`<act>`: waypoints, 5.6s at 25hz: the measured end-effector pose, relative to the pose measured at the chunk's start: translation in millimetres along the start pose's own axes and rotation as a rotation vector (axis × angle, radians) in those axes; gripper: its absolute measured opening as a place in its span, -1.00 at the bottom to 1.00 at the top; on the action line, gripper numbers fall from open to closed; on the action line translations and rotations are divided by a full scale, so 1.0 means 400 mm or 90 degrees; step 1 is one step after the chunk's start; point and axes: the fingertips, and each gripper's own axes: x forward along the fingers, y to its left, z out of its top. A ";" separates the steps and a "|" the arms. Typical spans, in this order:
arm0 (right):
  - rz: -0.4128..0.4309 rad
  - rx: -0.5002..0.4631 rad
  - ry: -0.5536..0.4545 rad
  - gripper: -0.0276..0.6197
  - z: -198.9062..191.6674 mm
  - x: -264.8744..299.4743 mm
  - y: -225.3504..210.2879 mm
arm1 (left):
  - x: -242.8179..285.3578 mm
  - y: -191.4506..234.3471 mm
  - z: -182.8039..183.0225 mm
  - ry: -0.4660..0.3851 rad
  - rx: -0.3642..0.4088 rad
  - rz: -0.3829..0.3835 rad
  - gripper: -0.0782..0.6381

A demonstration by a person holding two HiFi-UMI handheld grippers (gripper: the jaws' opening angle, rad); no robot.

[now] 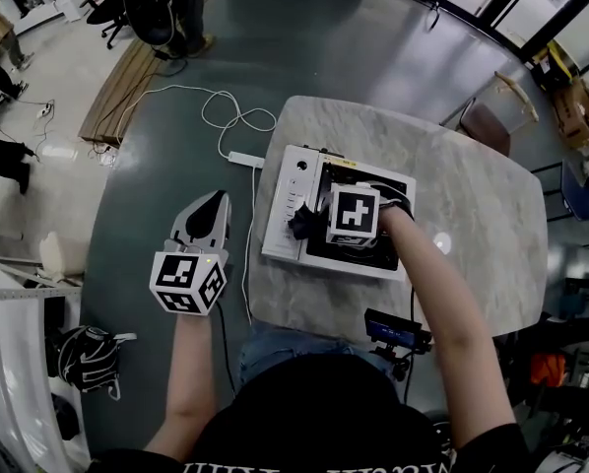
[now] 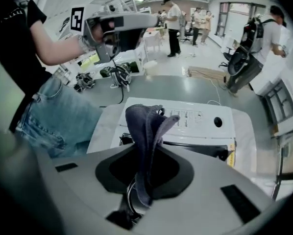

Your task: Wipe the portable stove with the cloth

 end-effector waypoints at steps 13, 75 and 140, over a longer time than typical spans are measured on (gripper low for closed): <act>-0.135 0.558 -0.329 -0.68 -0.050 -0.138 0.013 | 0.016 -0.026 0.005 0.000 0.006 -0.019 -0.75; -0.178 0.719 -0.268 -0.68 -0.365 -0.206 0.124 | 0.141 -0.174 0.015 0.029 0.064 -0.137 -0.75; -0.132 1.027 -0.504 -0.68 -0.356 -0.289 -0.301 | 0.100 -0.066 -0.003 0.033 0.041 -0.035 -0.75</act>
